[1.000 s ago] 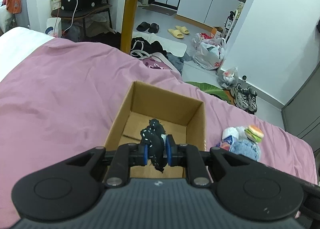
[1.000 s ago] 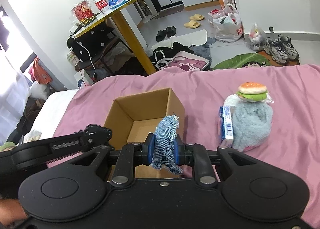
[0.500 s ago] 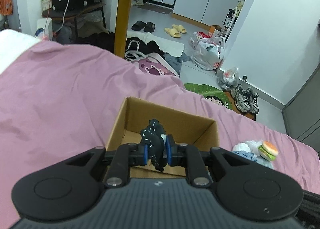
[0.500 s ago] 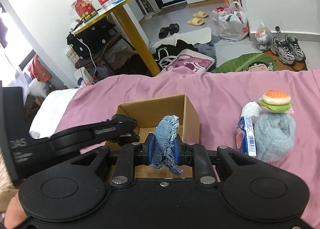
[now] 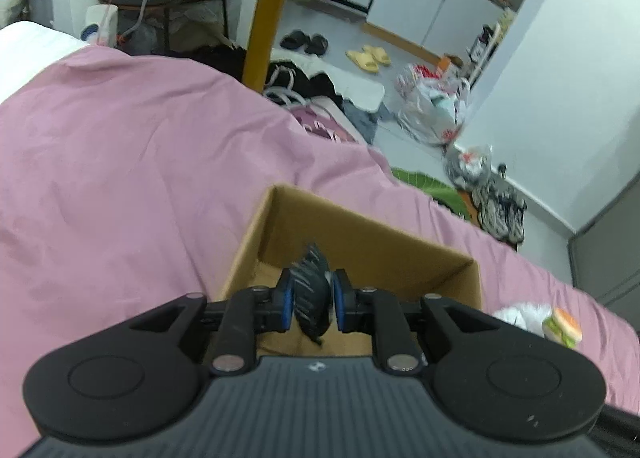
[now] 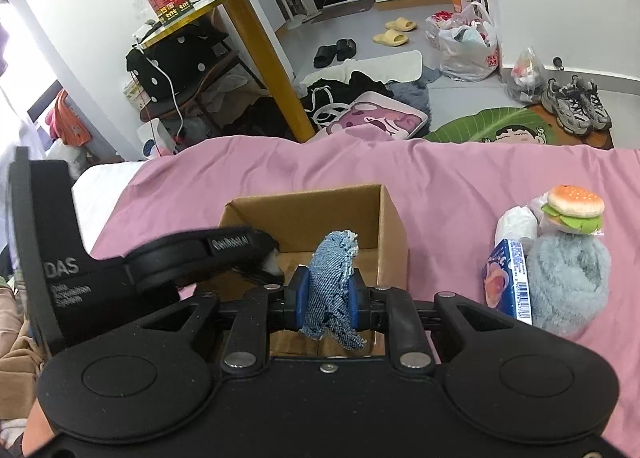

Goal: Organize soft objects
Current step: 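Carry both held plushes over the cardboard box, then open the left tool and right tool to drop plushes into the box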

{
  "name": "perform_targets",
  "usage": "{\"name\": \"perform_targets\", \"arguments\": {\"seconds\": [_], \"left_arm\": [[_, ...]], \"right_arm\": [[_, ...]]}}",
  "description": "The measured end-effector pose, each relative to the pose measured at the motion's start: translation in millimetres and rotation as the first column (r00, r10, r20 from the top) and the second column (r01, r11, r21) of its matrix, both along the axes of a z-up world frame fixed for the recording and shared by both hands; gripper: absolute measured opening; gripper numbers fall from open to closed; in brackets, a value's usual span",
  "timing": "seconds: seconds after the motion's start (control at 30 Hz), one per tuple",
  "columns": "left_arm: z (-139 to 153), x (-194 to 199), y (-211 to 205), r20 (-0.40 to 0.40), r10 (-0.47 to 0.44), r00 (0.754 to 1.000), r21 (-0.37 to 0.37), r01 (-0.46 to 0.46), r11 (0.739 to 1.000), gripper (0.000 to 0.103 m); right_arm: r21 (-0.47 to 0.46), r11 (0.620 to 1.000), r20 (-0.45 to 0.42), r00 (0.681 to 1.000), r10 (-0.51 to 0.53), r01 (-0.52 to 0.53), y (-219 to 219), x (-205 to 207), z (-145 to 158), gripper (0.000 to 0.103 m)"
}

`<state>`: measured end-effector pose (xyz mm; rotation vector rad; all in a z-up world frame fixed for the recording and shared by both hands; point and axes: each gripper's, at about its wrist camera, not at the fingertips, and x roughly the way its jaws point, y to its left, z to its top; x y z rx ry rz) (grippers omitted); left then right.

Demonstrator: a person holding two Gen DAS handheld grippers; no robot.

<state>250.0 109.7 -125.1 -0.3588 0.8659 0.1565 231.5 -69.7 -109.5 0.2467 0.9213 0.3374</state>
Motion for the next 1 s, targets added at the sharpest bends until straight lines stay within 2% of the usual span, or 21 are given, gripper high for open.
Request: {"name": "perform_targets", "arguments": {"seconds": [0.03,0.1,0.2,0.43,0.57,0.63,0.7,0.8,0.9,0.93,1.0], "left_arm": [[1,0,1,0.006,0.007,1.000,0.002,-0.007,1.000,0.022],[3,1,4,0.011,0.032,0.999,-0.006,-0.032,0.999,0.030],[8,-3,11,0.033,0.062,0.998,-0.040,-0.061,0.997,0.033],[22,-21,18,0.038,0.073,0.997,-0.038,-0.071,0.997,0.035],[30,-30,19,0.030,0.097,0.995,-0.007,-0.097,0.995,0.046],[36,-35,21,0.040,0.102,0.994,-0.008,-0.102,0.995,0.048],[41,-39,22,0.046,0.102,0.994,-0.007,-0.102,0.995,0.058],[43,-42,27,0.032,0.119,0.992,-0.020,-0.119,0.993,0.064],[43,-45,34,0.019,0.161,0.987,-0.026,-0.160,0.987,0.067],[42,-46,38,0.012,0.174,0.985,-0.022,-0.174,0.985,0.067],[43,-48,42,0.001,0.186,0.982,-0.022,-0.186,0.982,0.070]], "right_arm": [[-0.001,1.000,-0.003,1.000,-0.003,0.003,1,0,-1,0.020],[0.003,1.000,-0.008,1.000,-0.004,0.004,2,0,-2,0.020],[-0.002,1.000,-0.001,1.000,0.011,-0.011,7,1,-2,0.020],[0.015,1.000,0.008,1.000,0.013,-0.013,11,10,-4,0.020],[0.023,1.000,0.009,1.000,-0.007,0.007,9,17,-7,0.020],[0.048,0.999,0.004,1.000,-0.013,0.012,8,21,-8,0.020],[0.078,0.997,0.012,1.000,-0.013,0.012,8,22,-8,0.020],[0.107,0.994,0.029,1.000,-0.004,0.001,15,25,-5,0.021],[0.168,0.985,0.045,0.999,0.024,-0.031,19,30,-7,0.029],[0.180,0.983,0.042,0.999,0.029,-0.036,18,32,-9,0.043],[0.217,0.976,0.021,1.000,0.013,-0.017,10,35,-11,0.060]]}}
